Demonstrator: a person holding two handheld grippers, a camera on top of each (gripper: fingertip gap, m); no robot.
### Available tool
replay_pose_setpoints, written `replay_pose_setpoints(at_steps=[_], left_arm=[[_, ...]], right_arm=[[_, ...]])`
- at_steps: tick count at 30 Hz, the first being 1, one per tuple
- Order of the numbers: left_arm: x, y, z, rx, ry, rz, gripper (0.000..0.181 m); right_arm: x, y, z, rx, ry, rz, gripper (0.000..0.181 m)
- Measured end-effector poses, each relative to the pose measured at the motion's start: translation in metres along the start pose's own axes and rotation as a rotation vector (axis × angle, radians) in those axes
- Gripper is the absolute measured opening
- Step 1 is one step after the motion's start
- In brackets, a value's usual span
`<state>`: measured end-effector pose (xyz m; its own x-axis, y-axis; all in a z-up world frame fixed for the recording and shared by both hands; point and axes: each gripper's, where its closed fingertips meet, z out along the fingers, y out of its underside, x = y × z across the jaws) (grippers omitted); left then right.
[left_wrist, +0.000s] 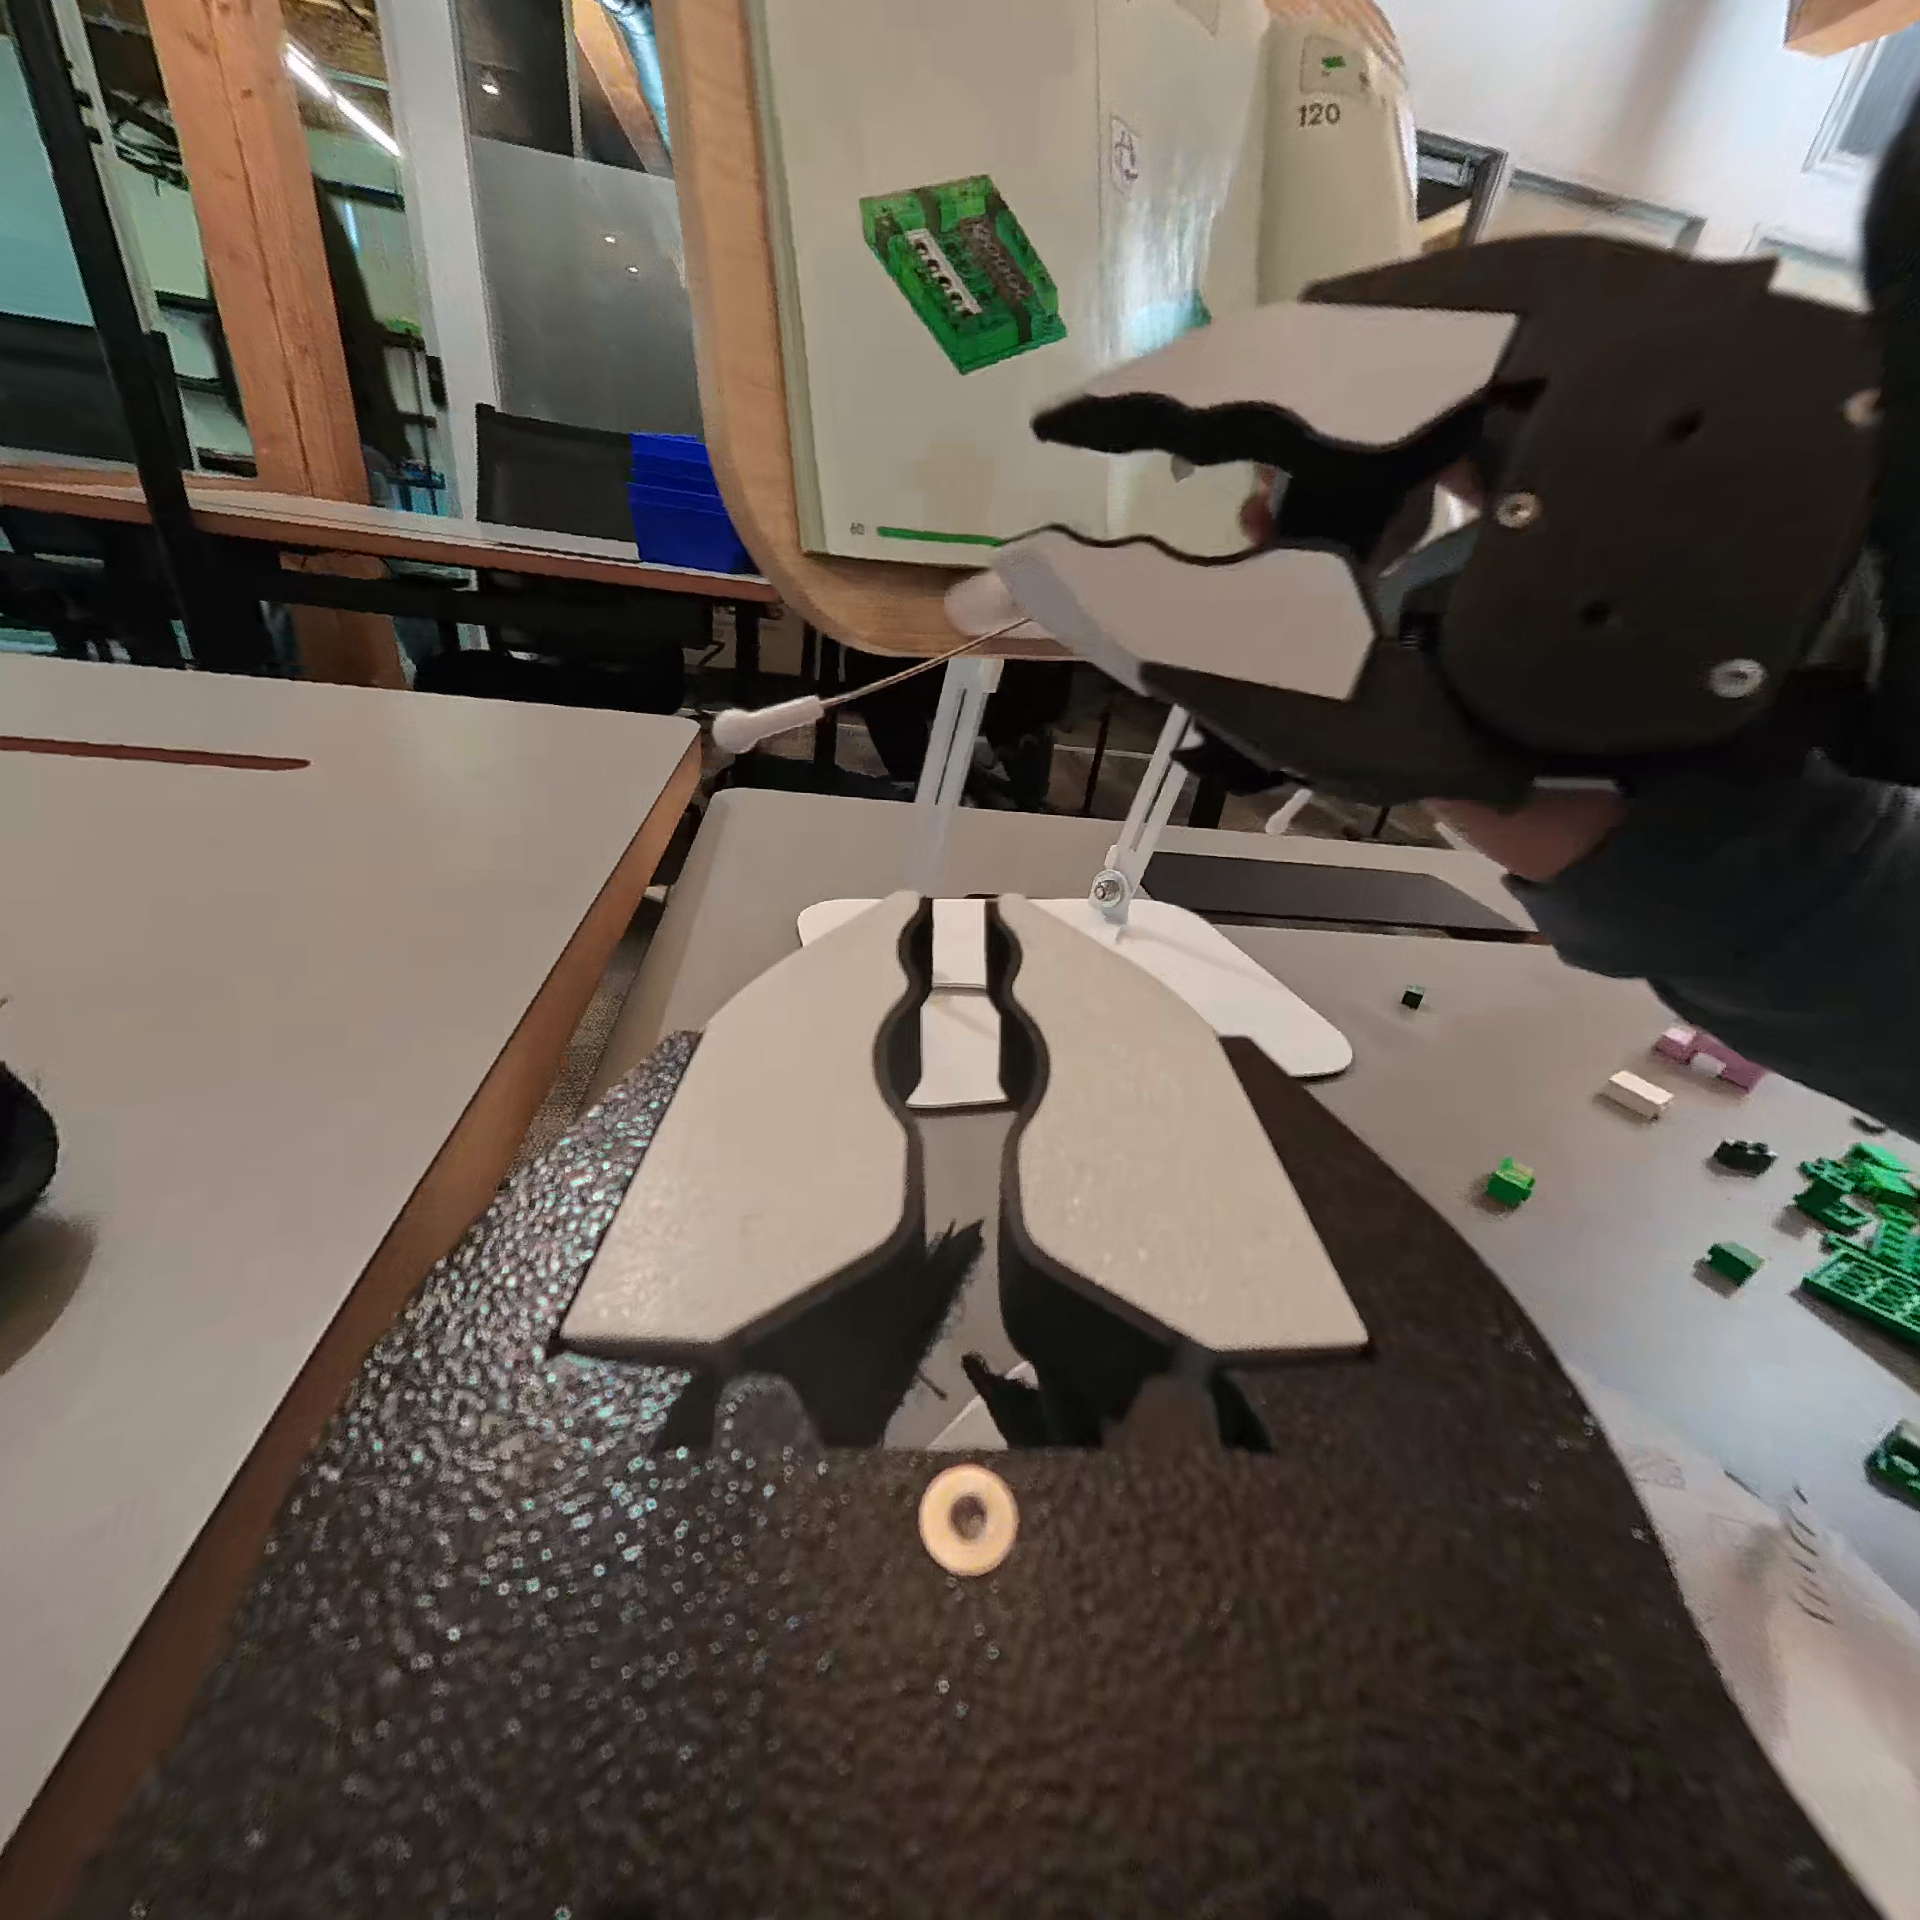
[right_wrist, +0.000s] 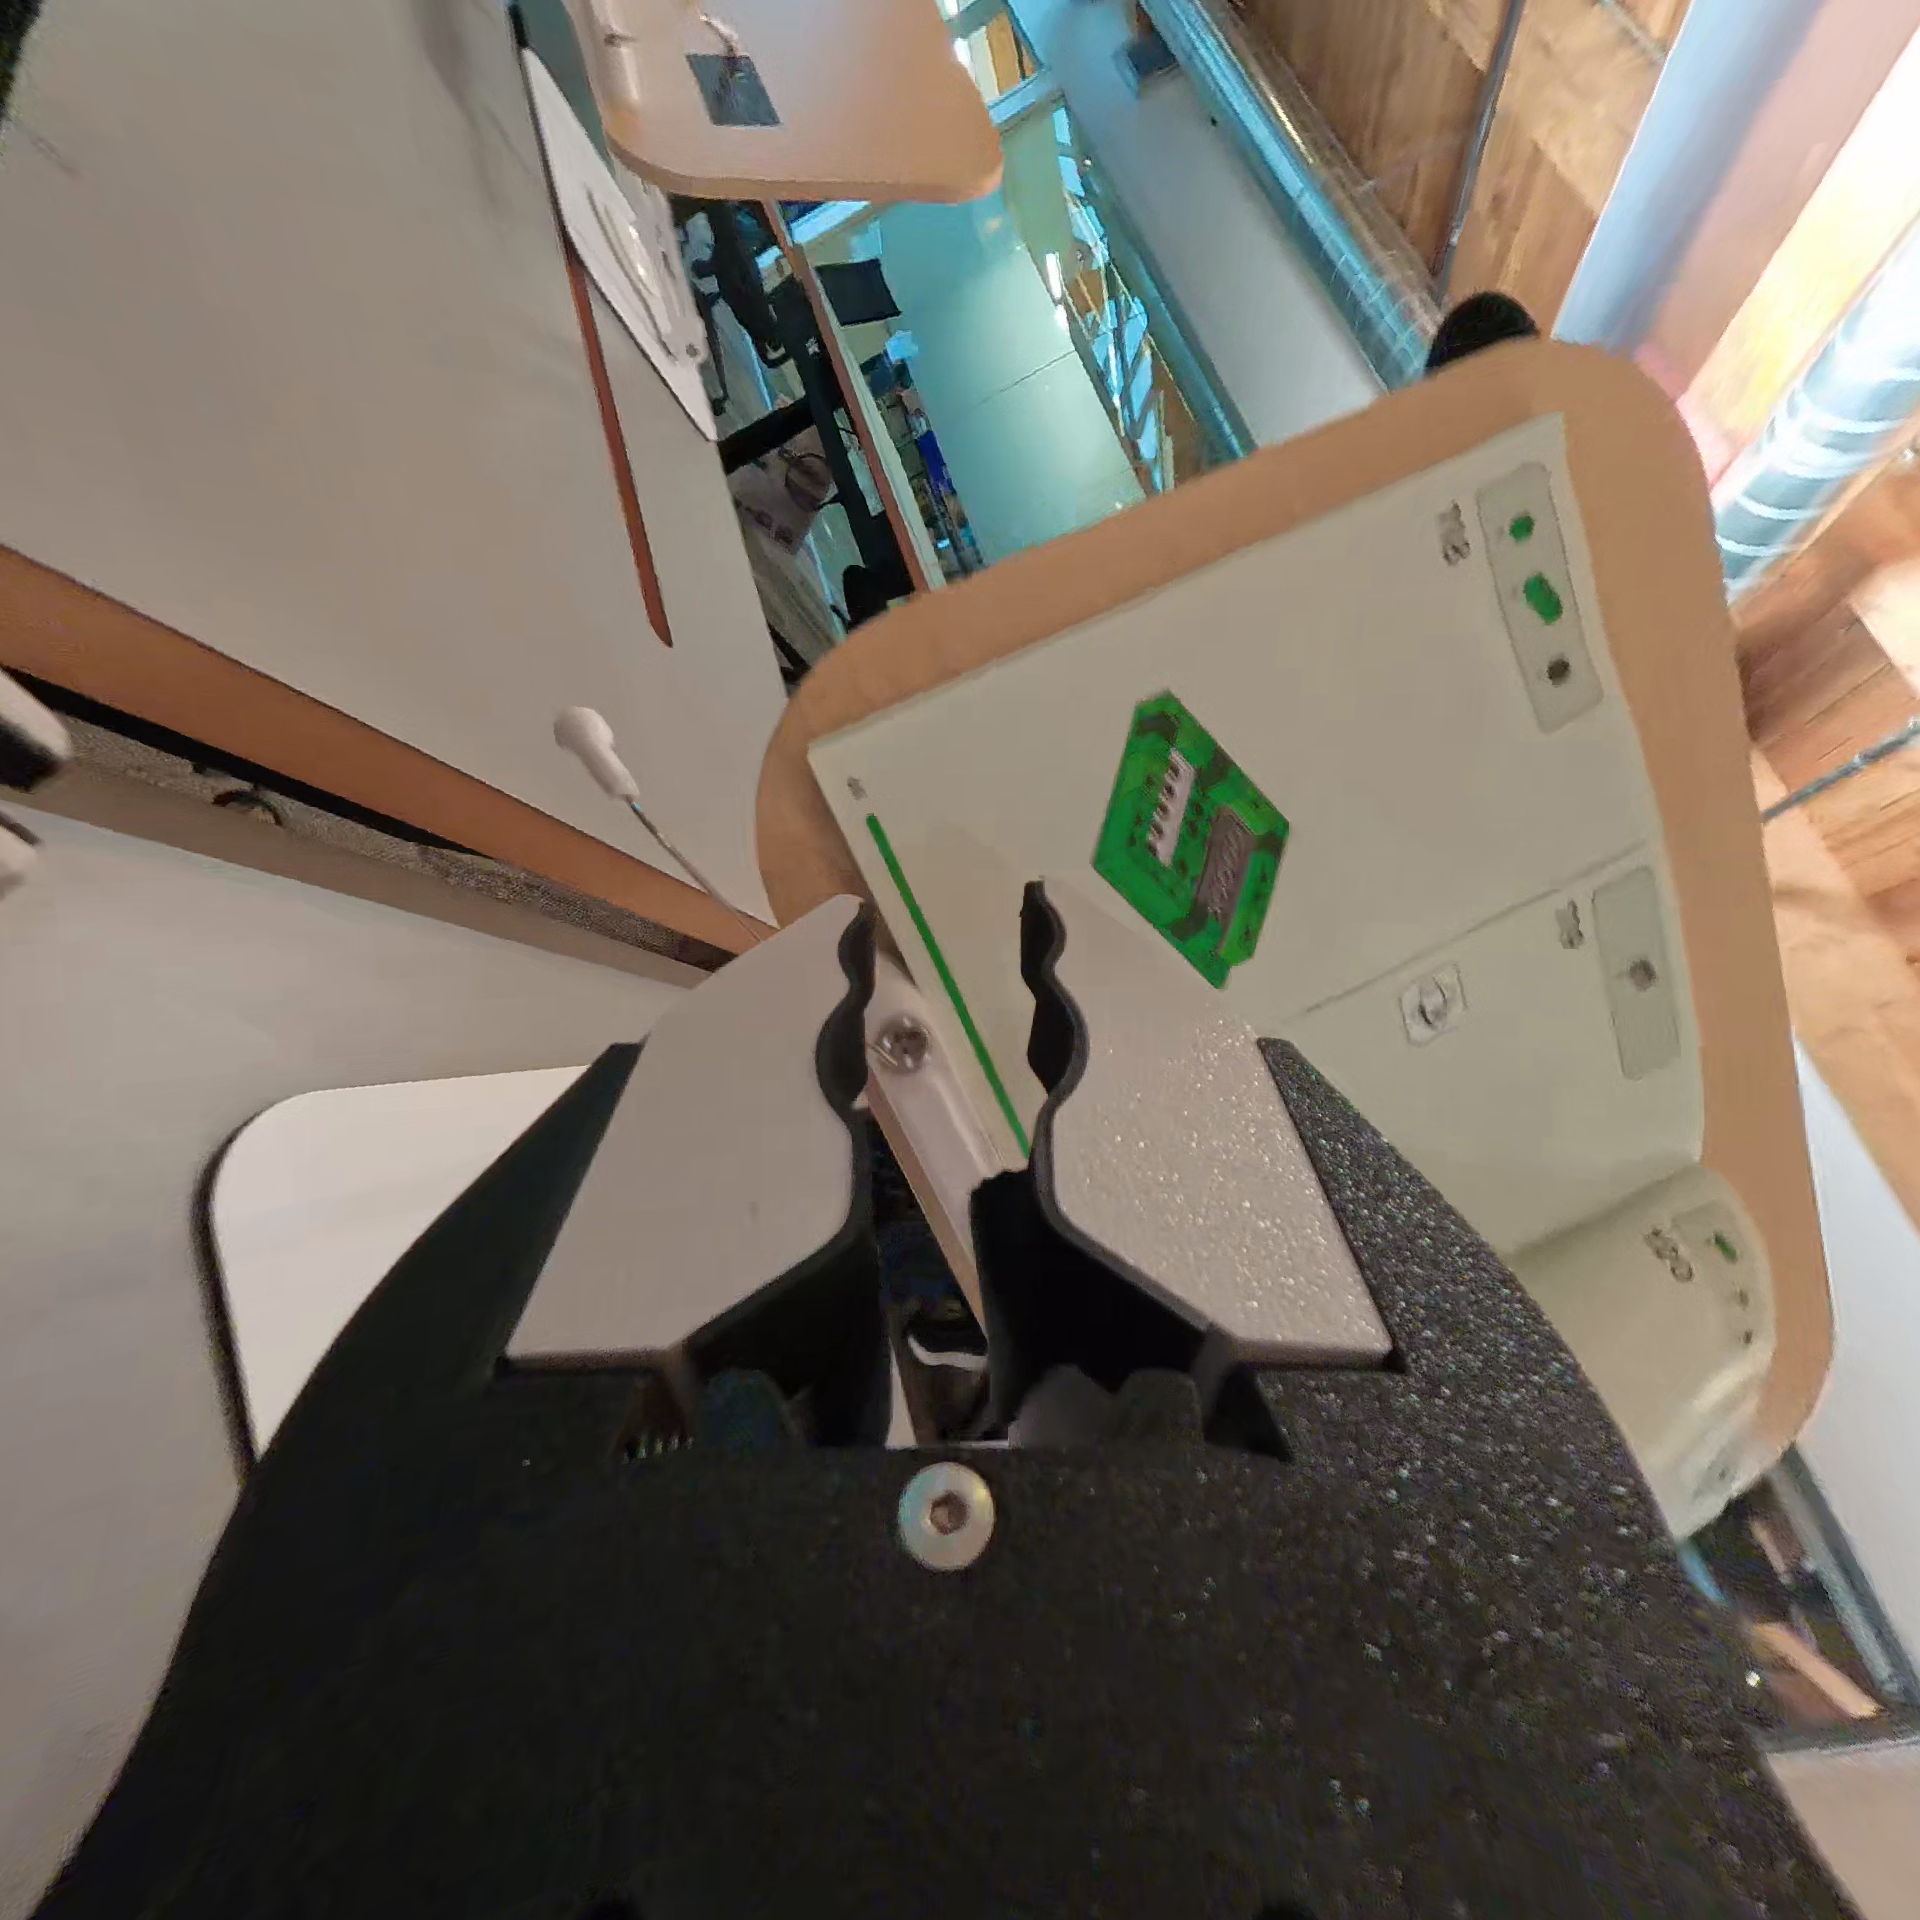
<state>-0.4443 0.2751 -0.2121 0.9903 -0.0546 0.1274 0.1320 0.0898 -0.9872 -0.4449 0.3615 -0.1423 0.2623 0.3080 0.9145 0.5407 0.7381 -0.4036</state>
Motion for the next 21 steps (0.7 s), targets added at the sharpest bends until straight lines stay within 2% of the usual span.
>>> replay_pose_setpoints(at_steps=[6,15,21], left_arm=[[0.0,0.004,0.002,-0.018,0.0,0.005,0.008],[-0.003,0.005,0.002,-0.023,-0.001,-0.026,0.006],[-0.001,0.0,0.0,0.0,-0.016,0.046,0.0]], right_arm=[[-0.018,-0.008,0.019,0.003,0.007,-0.165,0.028],[-0.015,-0.012,0.026,-0.008,0.019,-0.154,0.028],[-0.004,-0.013,0.019,0.001,0.04,-0.131,0.025]])
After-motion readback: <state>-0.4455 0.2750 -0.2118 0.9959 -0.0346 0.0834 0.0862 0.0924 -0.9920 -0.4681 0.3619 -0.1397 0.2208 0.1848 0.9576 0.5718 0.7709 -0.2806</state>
